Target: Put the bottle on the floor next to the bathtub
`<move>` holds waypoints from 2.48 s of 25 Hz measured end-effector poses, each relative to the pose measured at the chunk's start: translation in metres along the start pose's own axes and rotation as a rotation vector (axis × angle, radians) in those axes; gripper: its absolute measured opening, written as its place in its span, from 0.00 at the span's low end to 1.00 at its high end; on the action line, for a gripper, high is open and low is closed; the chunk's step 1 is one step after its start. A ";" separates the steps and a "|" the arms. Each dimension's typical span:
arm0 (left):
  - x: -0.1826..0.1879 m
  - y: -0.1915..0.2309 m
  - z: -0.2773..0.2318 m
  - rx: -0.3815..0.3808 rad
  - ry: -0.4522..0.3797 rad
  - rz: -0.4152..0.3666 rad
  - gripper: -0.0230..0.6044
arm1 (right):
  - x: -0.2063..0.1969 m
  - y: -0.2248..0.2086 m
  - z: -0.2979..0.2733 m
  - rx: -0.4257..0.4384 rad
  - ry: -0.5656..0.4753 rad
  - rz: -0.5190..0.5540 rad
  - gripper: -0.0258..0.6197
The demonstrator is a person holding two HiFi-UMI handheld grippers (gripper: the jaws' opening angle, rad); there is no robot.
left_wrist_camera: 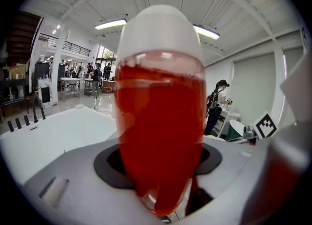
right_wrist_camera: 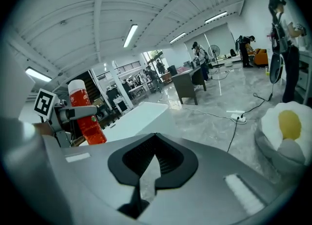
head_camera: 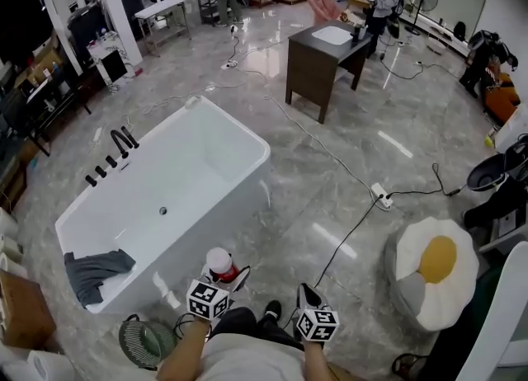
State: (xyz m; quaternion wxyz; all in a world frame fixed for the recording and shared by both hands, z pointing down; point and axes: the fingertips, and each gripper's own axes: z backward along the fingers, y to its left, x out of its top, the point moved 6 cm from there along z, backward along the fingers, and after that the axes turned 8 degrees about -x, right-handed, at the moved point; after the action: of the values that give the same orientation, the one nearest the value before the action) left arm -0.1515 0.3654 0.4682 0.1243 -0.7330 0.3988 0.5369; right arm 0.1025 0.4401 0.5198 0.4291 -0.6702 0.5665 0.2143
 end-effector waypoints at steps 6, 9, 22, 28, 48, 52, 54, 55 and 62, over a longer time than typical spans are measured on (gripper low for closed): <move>0.006 0.010 -0.017 0.007 0.004 0.008 0.56 | 0.017 -0.017 -0.012 -0.018 0.013 0.015 0.04; 0.011 0.021 -0.027 0.016 -0.006 0.016 0.56 | 0.026 -0.015 -0.027 0.000 0.015 0.035 0.04; 0.072 0.095 -0.140 -0.005 -0.037 0.040 0.56 | 0.120 -0.044 -0.132 -0.016 0.002 0.116 0.04; 0.102 0.133 -0.196 -0.004 -0.033 0.037 0.56 | 0.172 -0.053 -0.193 0.012 -0.029 0.153 0.04; 0.159 0.241 -0.304 0.006 0.029 0.004 0.56 | 0.329 0.021 -0.363 0.471 -0.067 0.312 0.04; 0.162 0.248 -0.342 0.010 0.033 0.012 0.56 | 0.361 0.015 -0.387 0.536 -0.072 0.298 0.04; 0.160 0.251 -0.360 0.019 0.036 0.019 0.56 | 0.370 0.012 -0.401 0.583 -0.064 0.293 0.04; 0.158 0.253 -0.369 0.024 0.038 0.027 0.56 | 0.372 0.011 -0.408 0.602 -0.054 0.303 0.04; 0.132 0.267 -0.443 0.006 0.100 0.084 0.56 | 0.383 -0.027 -0.480 0.546 -0.025 0.383 0.04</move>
State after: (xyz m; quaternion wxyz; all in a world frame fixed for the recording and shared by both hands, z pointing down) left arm -0.0245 -0.1389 0.5910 0.0839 -0.7410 0.4365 0.5033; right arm 0.1343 -0.1731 0.4920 0.5519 -0.4091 0.7132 0.1393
